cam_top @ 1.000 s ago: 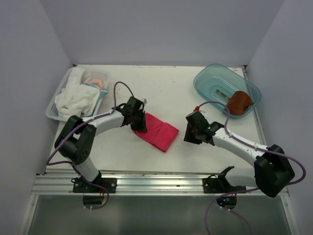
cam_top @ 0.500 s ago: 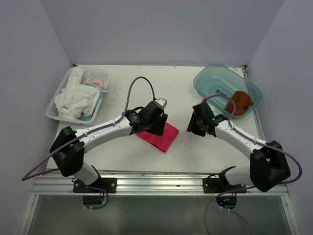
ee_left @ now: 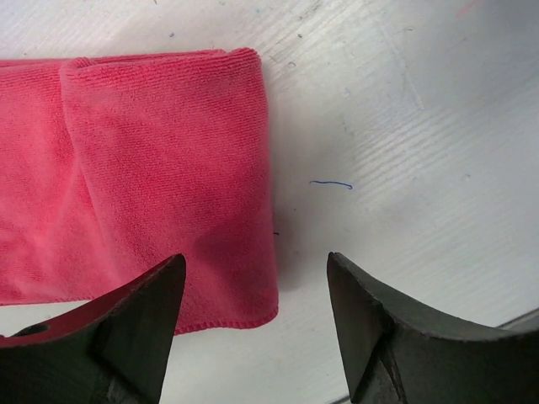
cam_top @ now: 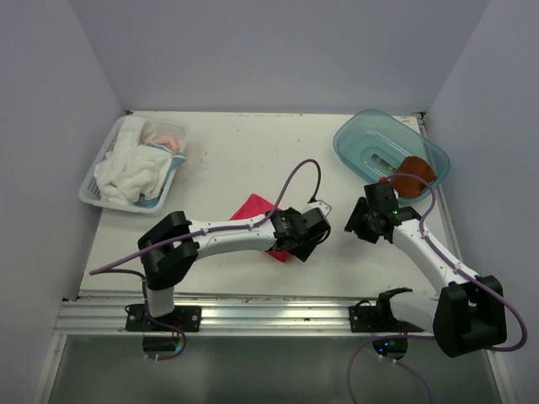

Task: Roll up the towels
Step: Roll the towel

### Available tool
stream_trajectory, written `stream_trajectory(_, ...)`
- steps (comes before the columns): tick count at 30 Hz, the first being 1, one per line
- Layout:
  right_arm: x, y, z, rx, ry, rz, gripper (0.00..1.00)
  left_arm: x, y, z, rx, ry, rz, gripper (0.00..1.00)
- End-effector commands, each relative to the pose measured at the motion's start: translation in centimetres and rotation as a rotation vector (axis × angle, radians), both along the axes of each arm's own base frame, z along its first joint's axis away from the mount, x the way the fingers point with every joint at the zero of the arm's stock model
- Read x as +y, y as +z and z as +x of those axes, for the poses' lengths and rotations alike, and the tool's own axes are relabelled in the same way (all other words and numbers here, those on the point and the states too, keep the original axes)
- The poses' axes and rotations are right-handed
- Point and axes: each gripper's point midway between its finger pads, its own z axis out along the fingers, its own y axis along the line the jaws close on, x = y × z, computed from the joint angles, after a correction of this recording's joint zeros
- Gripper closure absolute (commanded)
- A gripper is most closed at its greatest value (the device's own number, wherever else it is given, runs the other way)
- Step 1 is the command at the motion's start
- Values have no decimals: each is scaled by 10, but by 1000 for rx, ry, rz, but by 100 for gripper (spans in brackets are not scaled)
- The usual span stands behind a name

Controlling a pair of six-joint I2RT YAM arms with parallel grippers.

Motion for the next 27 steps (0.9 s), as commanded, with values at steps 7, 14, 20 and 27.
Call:
stream_trajectory(7, 4, 7, 0, -30, 23, 23, 49, 7, -21, 17, -58, 21, 86, 31)
stream_trajectory(14, 7, 10, 0, -42, 26, 42, 49, 13, -44, 19, -41, 20, 117, 49)
stream_trajectory(20, 7, 18, 0, -67, 30, 50, 49, 2, -40, 15, 80, -52, -39, 66)
stream_trajectory(27, 30, 26, -2, -99, 95, 136, 46, -9, -16, -6, 319, -161, -380, 86)
